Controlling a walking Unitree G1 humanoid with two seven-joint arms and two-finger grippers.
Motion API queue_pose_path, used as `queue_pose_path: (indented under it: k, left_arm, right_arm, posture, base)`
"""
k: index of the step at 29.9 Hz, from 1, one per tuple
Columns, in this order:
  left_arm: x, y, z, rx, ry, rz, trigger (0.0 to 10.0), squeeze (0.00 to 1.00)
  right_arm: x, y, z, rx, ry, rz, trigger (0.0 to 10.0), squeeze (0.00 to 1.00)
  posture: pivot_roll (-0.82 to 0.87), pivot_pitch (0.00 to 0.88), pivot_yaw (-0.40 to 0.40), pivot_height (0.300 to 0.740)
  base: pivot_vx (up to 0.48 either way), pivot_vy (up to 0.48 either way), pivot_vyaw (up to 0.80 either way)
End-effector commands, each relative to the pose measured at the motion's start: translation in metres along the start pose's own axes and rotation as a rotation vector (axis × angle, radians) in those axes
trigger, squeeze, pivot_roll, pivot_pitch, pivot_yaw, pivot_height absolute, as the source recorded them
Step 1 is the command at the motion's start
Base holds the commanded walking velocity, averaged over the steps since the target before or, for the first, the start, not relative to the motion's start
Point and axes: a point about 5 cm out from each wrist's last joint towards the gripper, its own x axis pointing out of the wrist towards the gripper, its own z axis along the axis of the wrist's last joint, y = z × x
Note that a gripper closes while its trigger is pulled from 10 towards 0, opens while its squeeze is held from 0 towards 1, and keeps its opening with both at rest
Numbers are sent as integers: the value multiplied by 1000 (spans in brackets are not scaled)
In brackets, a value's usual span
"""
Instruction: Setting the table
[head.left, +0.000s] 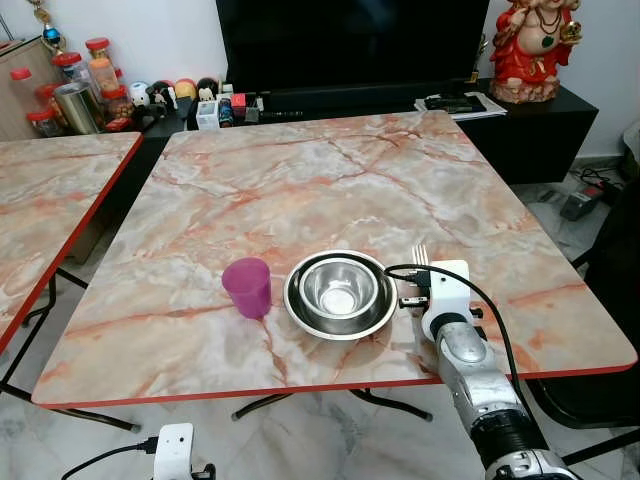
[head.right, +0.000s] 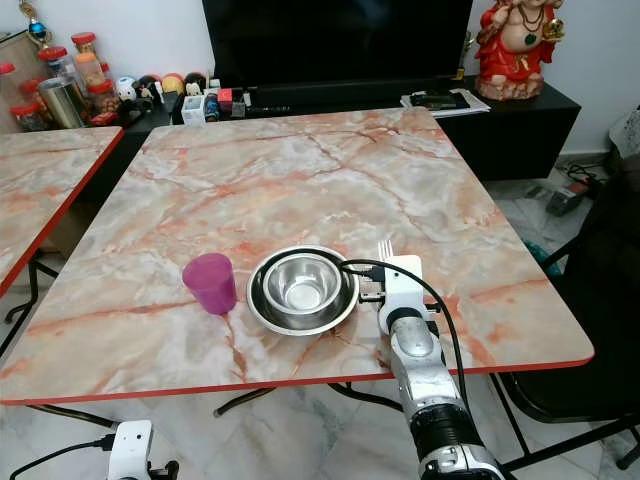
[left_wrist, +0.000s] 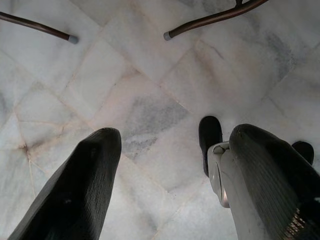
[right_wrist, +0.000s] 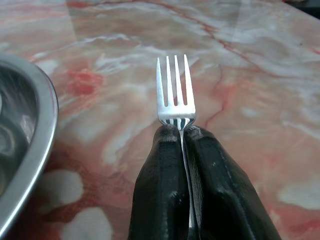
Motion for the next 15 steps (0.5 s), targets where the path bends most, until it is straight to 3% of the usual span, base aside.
queue_pose_path:
  k: [1, 15]
  left_arm:
    - [0, 4, 3, 23, -1, 3, 10000, 0]
    - [0, 5, 3, 31, 1, -5, 10000, 0]
  right_arm:
    - [3, 3, 6, -4, -17, 9, 10000, 0]
    - [6, 3, 2, -2, -5, 5, 10000, 0]
  posture:
    - [-47, 0, 88, 740]
    - [-43, 0, 90, 740]
  base:
    - [0, 0, 0]
    - [0, 0, 0]
